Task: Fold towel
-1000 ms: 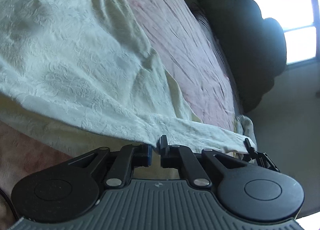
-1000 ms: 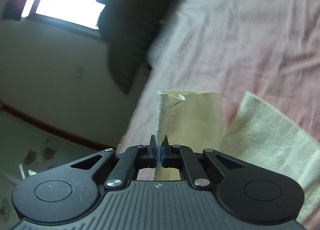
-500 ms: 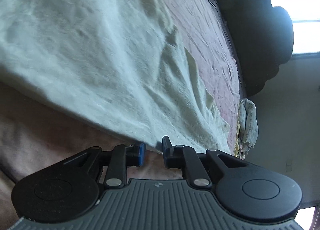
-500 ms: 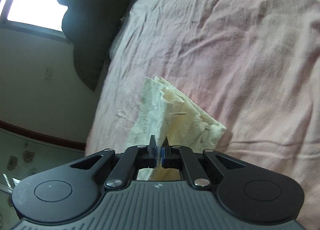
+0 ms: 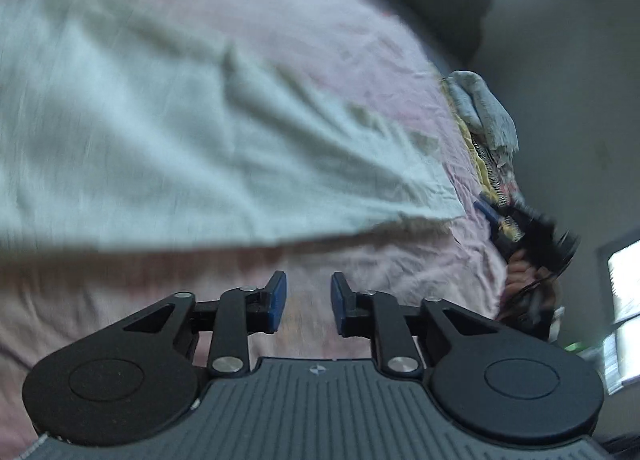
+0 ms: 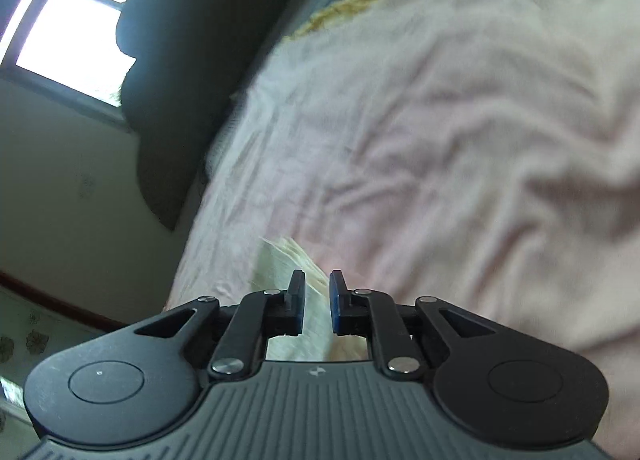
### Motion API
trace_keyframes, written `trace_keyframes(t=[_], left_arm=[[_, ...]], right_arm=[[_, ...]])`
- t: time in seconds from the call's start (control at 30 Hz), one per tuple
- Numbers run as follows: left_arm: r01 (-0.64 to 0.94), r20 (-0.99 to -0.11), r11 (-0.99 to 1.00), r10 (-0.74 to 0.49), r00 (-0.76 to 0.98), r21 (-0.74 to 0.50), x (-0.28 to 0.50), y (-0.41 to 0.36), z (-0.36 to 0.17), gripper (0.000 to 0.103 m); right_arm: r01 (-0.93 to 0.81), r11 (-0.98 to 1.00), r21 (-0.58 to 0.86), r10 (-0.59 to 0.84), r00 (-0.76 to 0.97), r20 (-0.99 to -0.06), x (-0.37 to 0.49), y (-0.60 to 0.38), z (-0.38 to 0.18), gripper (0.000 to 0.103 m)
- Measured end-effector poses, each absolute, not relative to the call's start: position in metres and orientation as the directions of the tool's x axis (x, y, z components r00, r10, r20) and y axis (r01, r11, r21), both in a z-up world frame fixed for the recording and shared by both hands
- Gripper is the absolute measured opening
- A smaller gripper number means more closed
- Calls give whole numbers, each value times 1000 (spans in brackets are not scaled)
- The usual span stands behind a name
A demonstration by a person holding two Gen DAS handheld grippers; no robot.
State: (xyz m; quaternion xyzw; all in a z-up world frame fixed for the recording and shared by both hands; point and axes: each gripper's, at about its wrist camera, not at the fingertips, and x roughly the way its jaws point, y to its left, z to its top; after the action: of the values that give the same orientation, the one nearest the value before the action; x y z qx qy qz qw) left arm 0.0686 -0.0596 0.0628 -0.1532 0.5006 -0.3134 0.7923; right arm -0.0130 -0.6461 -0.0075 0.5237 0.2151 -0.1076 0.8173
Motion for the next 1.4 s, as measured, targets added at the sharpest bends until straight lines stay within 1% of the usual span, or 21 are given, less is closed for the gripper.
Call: trace_keyframes(t=[0.03,0.07,0.1,0.13,0.2,0.23,0.3,0.37,0.43,0.53,0.57,0.67,0.7,0.87,0.9,0.97,1.13,1.23,1.3,1.37,1.4], left_arm=[[385,-681,776,-627,378,-500,67,-64,67,48],[418,-658,801,-594,463,-429,66,-69,68,61],[438,-632,838,-538,557,-327,64,-75,67,62],[439,-603,873,-471,644,-213,63,-83,63,62],[447,-564,892,-404,720,-68,62,-97,48,62],[448,-579,892,-392,715,-51,63,-100,41,61],[435,-616,895,-400,678,-102,64,-102,24,61],[421,-643,900,-388,660,-111,59,-103,11,61],[431,-623,899,-380,683,-77,52,-101,5,62],[441,-617,895,-381,689,-60,49,-105,2,64],[441,-616,895,-384,688,-66,50,-103,0,65],[443,-604,892,-403,687,-90,50,-101,-3,70],[446,-603,890,-408,685,-95,50,-101,-3,71],[477,-609,873,-431,666,-97,51,-103,-4,85],[485,-611,869,-435,661,-95,51,-105,-5,87],[507,-619,857,-450,644,-96,52,-107,-6,98],[505,-626,859,-442,642,-88,50,-105,-3,95],[448,-630,878,-446,636,-169,56,-92,15,91],[414,-595,879,-468,653,-237,64,-82,28,93],[391,-573,890,-452,683,-235,76,-82,36,94],[382,-566,899,-432,702,-212,84,-85,38,94]], right_arm=[[371,496,785,66,885,-460,-1,-645,5,19],[341,590,732,77,879,-471,16,-642,17,47],[313,673,670,81,869,-488,34,-636,27,91],[282,739,612,81,865,-496,53,-632,33,102],[215,811,543,110,857,-504,85,-630,35,100],[206,816,540,132,843,-522,100,-632,34,97],[173,815,554,195,817,-542,125,-634,28,76],[132,830,542,256,773,-581,146,-632,19,74],[86,870,485,273,736,-620,158,-620,10,74],[55,915,399,247,706,-663,166,-608,1,72],[45,924,379,240,704,-669,167,-606,-1,68],[36,933,359,228,713,-663,164,-606,-5,10],[36,923,384,246,712,-657,163,-608,-7,6],[106,867,487,228,785,-576,147,-630,-3,4],[124,856,501,232,775,-588,147,-633,-10,4],[143,874,464,212,747,-630,151,-629,-26,3],[197,824,531,227,744,-629,149,-638,-24,10],[276,768,579,178,775,-606,129,-649,-9,28],[278,741,611,122,839,-531,101,-646,7,52],[191,757,625,171,865,-472,81,-623,18,62],[155,776,611,206,854,-478,76,-606,21,62]])
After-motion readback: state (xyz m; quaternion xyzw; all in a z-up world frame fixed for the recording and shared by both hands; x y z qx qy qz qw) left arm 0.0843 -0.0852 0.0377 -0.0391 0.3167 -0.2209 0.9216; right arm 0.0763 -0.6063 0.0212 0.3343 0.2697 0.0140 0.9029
